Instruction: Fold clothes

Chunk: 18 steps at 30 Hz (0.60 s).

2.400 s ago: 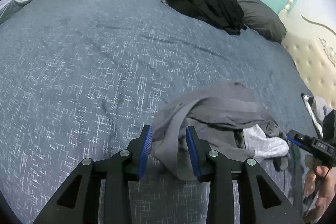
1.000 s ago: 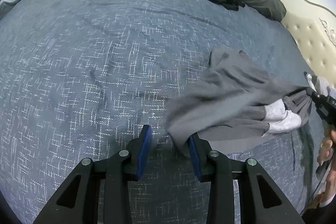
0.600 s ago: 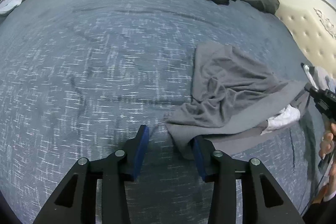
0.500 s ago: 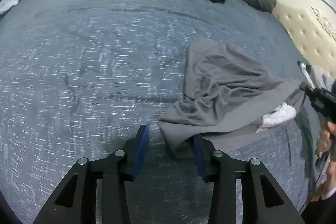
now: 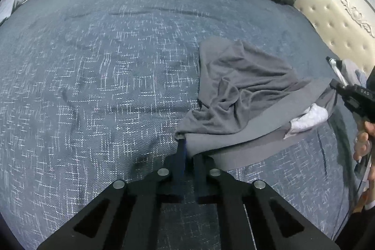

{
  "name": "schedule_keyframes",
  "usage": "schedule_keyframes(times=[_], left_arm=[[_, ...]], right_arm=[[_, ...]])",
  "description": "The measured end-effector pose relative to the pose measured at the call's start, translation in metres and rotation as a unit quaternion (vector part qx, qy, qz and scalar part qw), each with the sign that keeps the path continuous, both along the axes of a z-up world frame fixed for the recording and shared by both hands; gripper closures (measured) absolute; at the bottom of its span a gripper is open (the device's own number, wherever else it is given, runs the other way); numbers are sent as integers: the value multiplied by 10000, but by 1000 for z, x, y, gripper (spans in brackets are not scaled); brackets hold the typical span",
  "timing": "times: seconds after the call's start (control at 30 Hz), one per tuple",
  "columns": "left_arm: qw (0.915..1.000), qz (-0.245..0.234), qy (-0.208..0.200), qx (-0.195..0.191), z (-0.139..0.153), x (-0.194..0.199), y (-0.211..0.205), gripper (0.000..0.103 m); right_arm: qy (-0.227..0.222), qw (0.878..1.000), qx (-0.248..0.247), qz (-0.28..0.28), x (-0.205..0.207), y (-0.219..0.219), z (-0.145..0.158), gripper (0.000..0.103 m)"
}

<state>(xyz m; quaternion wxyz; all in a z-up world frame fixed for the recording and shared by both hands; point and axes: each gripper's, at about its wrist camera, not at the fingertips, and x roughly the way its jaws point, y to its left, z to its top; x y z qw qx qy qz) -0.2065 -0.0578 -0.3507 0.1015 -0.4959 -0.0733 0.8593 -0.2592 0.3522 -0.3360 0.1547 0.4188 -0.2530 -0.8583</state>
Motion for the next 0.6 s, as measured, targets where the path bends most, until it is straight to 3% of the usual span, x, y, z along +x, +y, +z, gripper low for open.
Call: schedule_keyframes(times=[0.27,0.4,0.6], left_arm=[[9990,-43,436,-61,41,10,-3,101],[9983,-42,552,-165,78,17,-11,101],[9968,-41,726,-321,134,28,-23,101]], right_arm=[[14,9999,28,161,7,1,7,100],[56,9997,100,213,18,2,19,100],[101,9981,340,507,32,-8,57,100]])
